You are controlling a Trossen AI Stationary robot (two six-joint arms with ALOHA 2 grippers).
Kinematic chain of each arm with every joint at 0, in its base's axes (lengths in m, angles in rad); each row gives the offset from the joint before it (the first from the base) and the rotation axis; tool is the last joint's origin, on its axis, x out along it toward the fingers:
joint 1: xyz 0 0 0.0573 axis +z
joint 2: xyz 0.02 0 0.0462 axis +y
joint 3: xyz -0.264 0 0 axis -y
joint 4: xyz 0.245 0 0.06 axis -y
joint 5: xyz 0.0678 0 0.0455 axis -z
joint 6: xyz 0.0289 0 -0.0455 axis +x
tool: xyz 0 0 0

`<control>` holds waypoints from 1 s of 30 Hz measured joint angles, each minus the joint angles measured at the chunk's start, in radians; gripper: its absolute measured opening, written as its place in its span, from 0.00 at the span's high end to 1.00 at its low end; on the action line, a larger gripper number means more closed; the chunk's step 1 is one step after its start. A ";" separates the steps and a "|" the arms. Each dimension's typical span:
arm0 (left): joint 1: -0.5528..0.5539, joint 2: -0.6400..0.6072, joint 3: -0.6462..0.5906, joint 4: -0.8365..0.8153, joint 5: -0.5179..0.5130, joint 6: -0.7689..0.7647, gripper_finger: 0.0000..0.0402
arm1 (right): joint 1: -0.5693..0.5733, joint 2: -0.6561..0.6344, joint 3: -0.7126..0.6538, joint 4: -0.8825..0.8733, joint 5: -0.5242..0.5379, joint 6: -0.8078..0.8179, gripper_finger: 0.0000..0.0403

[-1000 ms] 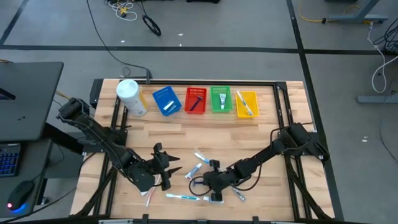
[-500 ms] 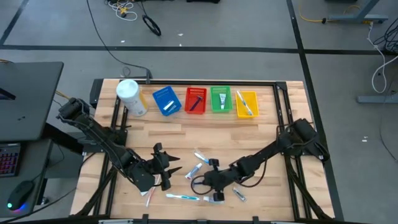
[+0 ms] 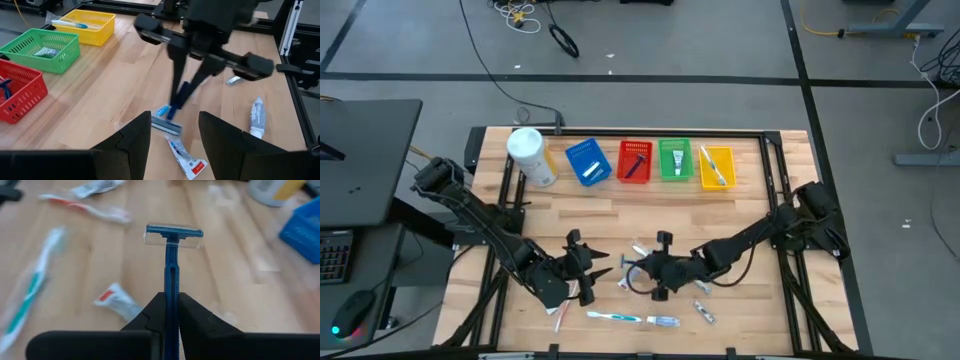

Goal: Pick & Place Travel size toiletries
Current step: Put the blue razor into the red basket

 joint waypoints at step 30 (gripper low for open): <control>0.000 0.000 0.000 0.001 -0.062 -0.110 0.56 | -0.392 -0.001 0.002 0.099 0.210 -0.014 0.90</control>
